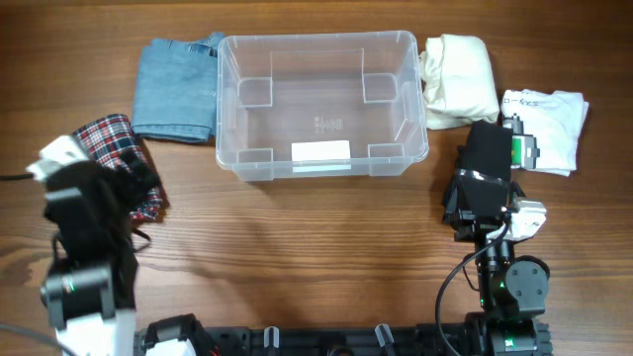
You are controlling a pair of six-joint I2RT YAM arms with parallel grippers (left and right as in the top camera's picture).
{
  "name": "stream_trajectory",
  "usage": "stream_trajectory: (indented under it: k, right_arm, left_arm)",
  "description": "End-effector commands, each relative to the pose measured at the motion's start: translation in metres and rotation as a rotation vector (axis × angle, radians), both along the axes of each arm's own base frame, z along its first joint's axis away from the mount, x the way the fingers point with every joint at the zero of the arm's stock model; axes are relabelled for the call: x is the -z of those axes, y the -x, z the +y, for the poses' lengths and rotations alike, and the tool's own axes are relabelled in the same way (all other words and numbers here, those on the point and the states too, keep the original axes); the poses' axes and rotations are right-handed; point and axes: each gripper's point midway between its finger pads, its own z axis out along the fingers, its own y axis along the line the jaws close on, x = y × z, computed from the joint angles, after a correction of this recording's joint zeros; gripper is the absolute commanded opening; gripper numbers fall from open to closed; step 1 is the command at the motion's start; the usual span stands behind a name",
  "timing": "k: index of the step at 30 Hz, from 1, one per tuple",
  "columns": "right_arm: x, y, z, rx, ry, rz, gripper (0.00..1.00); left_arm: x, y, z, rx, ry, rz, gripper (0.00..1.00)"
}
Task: Pack container
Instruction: 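Reach the left gripper to the folded plaid shirt and grasp it, then lift the plaid shirt with the left gripper and lower it into the bin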
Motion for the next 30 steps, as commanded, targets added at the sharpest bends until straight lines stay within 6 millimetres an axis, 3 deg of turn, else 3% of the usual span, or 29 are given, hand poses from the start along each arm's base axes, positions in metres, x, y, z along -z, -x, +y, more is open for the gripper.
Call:
stream_trajectory:
  k: [1, 6, 12, 15, 19, 24, 30]
  right_arm:
    - [0.0, 0.0, 0.003, -0.018, 0.012, -0.001, 1.0]
    - [0.0, 0.0, 0.003, -0.018, 0.012, -0.001, 1.0]
    - [0.0, 0.0, 0.003, -0.018, 0.012, -0.001, 1.0]
    - [0.0, 0.0, 0.003, -0.018, 0.012, -0.001, 1.0]
    - [0.0, 0.0, 0.003, -0.018, 0.012, -0.001, 1.0]
    - [0.0, 0.0, 0.004, -0.019, 0.012, -0.001, 1.0]
    - [0.0, 0.0, 0.003, -0.018, 0.012, -0.001, 1.0]
  left_arm:
    - [0.022, -0.011, 0.049, -0.107, 0.167, -0.006, 1.0]
    - [0.062, -0.022, 0.101, -0.069, 0.403, -0.059, 1.0]
    - [0.126, -0.028, 0.137, -0.034, 0.553, -0.047, 1.0]
    - [0.154, -0.037, 0.139, -0.007, 0.584, -0.001, 1.0]
    - [0.175, -0.049, 0.139, 0.047, 0.574, 0.065, 1.0]
    - [0.199, -0.048, 0.147, 0.03, 0.582, 0.128, 0.99]
    - [0.23, -0.06, 0.119, 0.103, 0.633, 0.211, 0.93]
